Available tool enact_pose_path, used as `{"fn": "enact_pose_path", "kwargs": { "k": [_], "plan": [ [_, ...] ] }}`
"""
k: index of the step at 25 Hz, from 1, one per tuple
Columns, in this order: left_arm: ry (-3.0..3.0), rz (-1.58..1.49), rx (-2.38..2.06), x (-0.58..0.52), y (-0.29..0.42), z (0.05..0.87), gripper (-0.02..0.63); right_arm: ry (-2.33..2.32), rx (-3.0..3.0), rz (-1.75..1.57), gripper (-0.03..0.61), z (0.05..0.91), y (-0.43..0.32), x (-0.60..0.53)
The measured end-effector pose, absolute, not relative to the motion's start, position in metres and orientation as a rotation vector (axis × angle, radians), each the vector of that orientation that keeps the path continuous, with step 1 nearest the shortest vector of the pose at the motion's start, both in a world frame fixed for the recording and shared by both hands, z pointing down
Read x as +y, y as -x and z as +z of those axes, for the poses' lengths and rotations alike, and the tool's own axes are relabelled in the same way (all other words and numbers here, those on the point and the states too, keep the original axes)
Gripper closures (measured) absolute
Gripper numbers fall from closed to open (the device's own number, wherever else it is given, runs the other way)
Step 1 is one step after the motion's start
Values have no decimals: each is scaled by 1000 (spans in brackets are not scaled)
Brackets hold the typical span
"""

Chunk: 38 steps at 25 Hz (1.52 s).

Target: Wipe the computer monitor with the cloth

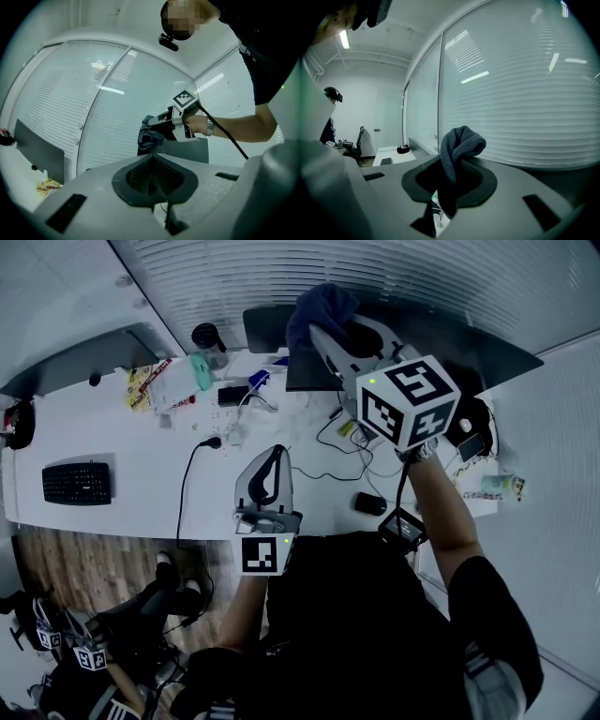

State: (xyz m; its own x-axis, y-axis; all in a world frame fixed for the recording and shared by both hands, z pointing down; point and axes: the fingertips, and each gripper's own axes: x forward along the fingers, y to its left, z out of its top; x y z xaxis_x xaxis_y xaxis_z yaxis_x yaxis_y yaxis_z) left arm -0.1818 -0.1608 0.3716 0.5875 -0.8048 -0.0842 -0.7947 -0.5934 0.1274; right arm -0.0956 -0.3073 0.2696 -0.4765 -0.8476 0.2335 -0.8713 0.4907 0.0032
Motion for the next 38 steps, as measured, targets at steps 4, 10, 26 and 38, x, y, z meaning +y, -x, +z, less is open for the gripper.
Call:
{"fn": "enact_pose_path", "kwargs": {
  "k": [4,10,26,38],
  "plan": [
    [-2730,-205,-1368,-161,178,374,606,-1509,-2518,179,509,272,86,-314],
    [-2745,-185,-1362,-165,177,374,606,-1541,-2521,192,508,271,75,-315],
    [-2778,-145,-1327,-157,161,377,606,-1624,-2493,202,506,272,40,-310],
    [-2810,-114,-1314,-137,128,378,606,-1709,-2478,257,506,273,-11,-297]
  ]
}}
